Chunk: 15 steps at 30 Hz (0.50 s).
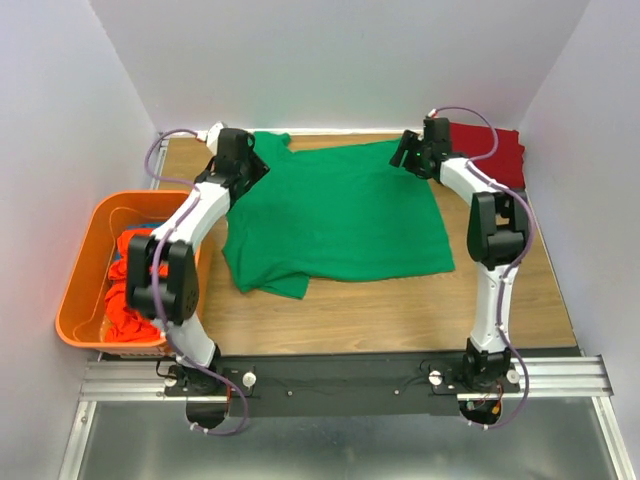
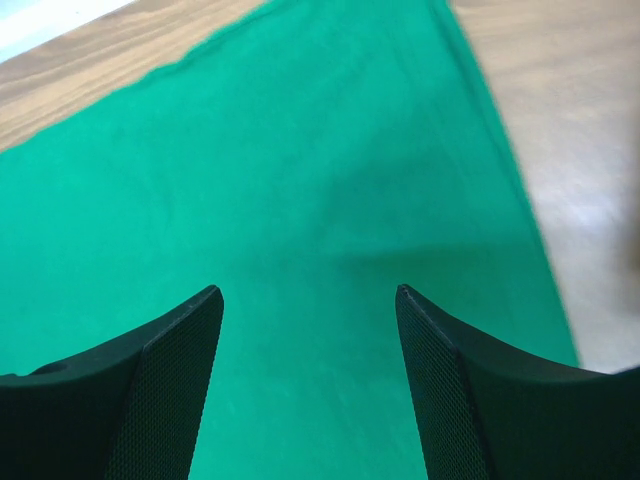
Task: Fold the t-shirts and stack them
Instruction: Flatten the tshirt out
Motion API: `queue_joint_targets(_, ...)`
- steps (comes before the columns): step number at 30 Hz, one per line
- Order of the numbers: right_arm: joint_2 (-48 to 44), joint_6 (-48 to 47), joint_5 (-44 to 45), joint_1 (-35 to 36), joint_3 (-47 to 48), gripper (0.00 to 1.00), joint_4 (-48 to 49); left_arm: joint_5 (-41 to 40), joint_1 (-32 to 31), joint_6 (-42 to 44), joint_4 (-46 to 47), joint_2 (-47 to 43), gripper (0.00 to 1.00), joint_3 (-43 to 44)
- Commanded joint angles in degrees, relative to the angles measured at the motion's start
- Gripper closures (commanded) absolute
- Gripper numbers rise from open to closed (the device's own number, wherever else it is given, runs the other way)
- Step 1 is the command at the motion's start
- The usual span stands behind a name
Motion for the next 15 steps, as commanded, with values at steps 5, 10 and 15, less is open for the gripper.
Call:
queue_joint_targets(5, 10.73, -2.06, -1.84, 3.37, 11.42, 0.24, -2.78, -3.63, 0.08, -1.28, -7.14, 23.40, 0.49, 21.03)
queue_joint_targets(10, 13.63, -0.30, 0.70, 3.46, 12.13, 0.24, -5.16, -3.72, 0.43, -0.15, -10.48, 34.64, 0.50, 30.87)
queue_joint_targets(15, 15.04, 1.11, 3.87, 3.20, 11.34, 0.23, -6.56, -0.66, 0.43, 0.82, -10.49, 41.42, 0.54, 35.37)
